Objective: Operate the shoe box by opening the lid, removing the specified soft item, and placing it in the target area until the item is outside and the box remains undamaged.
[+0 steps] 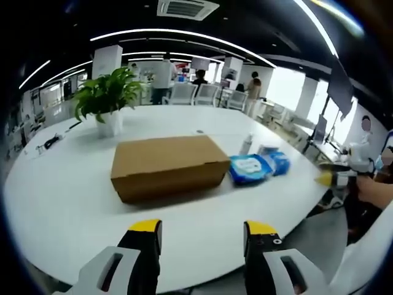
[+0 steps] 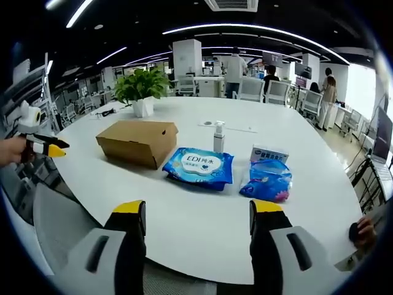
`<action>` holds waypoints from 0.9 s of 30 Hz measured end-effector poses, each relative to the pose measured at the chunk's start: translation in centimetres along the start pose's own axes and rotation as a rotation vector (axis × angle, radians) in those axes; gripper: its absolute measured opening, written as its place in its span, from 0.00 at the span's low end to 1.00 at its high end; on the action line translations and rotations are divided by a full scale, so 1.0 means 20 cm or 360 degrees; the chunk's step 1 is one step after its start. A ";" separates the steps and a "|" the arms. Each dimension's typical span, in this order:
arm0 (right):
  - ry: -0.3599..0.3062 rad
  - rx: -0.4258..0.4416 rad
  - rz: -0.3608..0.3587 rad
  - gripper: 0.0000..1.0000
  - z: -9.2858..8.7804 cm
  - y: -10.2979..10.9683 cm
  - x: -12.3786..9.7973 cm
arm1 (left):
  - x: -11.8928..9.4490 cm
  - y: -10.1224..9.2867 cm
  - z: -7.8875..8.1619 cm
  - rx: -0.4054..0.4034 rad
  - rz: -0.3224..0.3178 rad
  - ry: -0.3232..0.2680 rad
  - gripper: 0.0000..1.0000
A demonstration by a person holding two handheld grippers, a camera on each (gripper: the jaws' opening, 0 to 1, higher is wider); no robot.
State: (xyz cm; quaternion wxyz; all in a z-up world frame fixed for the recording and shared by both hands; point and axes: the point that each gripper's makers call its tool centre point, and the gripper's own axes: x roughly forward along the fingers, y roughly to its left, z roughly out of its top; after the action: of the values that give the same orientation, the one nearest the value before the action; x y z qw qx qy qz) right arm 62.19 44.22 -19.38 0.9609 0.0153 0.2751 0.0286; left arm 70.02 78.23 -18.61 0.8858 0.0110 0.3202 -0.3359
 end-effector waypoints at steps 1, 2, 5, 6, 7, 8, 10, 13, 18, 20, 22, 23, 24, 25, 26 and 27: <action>-0.0002 -0.0002 0.0001 0.66 0.01 -0.01 0.00 | 0.00 -0.01 0.00 -0.0005 0.0000 -0.0005 0.54; -0.0009 -0.0005 0.0002 0.66 0.02 -0.02 0.00 | -0.01 -0.02 0.01 -0.0006 0.0001 -0.0006 0.55; -0.0021 -0.0006 0.0001 0.66 0.05 -0.04 -0.01 | -0.01 -0.02 0.01 -0.0011 0.0006 -0.0011 0.55; -0.0028 -0.0007 -0.0003 0.66 0.07 -0.05 -0.02 | -0.01 -0.02 0.01 -0.0011 0.0008 -0.0013 0.55; -0.0031 -0.0008 -0.0006 0.66 0.08 -0.06 -0.03 | -0.01 -0.01 0.02 -0.0014 0.0011 -0.0017 0.56; -0.0032 -0.0006 -0.0007 0.66 0.08 -0.08 -0.03 | -0.01 -0.01 0.02 -0.0016 0.0013 -0.0022 0.56; -0.0033 0.0001 -0.0020 0.66 0.08 -0.11 -0.04 | 0.00 -0.02 0.03 -0.0018 0.0016 -0.0027 0.56; -0.0031 0.0024 -0.0030 0.67 0.06 -0.14 -0.06 | 0.00 -0.03 0.04 -0.0023 0.0017 -0.0034 0.57; -0.0012 0.0045 -0.0038 0.67 0.02 -0.15 -0.07 | -0.01 -0.04 0.04 -0.0014 0.0008 -0.0032 0.57; -0.0007 0.0059 -0.0036 0.68 0.00 -0.14 -0.07 | -0.01 -0.05 0.04 -0.0011 0.0004 -0.0030 0.57; 0.0001 0.0067 -0.0031 0.68 -0.01 -0.12 -0.08 | -0.02 -0.06 0.04 -0.0010 0.0001 -0.0033 0.58; 0.0003 0.0070 -0.0028 0.69 -0.02 -0.11 -0.08 | -0.03 -0.06 0.04 -0.0011 0.0002 -0.0032 0.58; 0.0003 0.0075 -0.0026 0.69 -0.02 -0.11 -0.08 | -0.03 -0.06 0.04 -0.0009 0.0001 -0.0034 0.58; 0.0004 0.0081 -0.0024 0.69 -0.02 -0.10 -0.08 | -0.03 -0.06 0.04 -0.0009 0.0000 -0.0036 0.58; 0.0004 0.0084 -0.0025 0.70 -0.03 -0.10 -0.08 | -0.03 -0.07 0.04 -0.0011 -0.0003 -0.0036 0.58; 0.0004 0.0087 -0.0025 0.70 -0.03 -0.10 -0.08 | -0.03 -0.06 0.04 -0.0013 -0.0004 -0.0037 0.59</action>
State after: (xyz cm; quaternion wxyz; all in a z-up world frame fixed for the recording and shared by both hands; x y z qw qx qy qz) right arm 60.56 42.16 -19.07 0.9599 0.0395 0.2772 0.0136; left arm 69.36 77.46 -17.31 0.8891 0.0030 0.3114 -0.3356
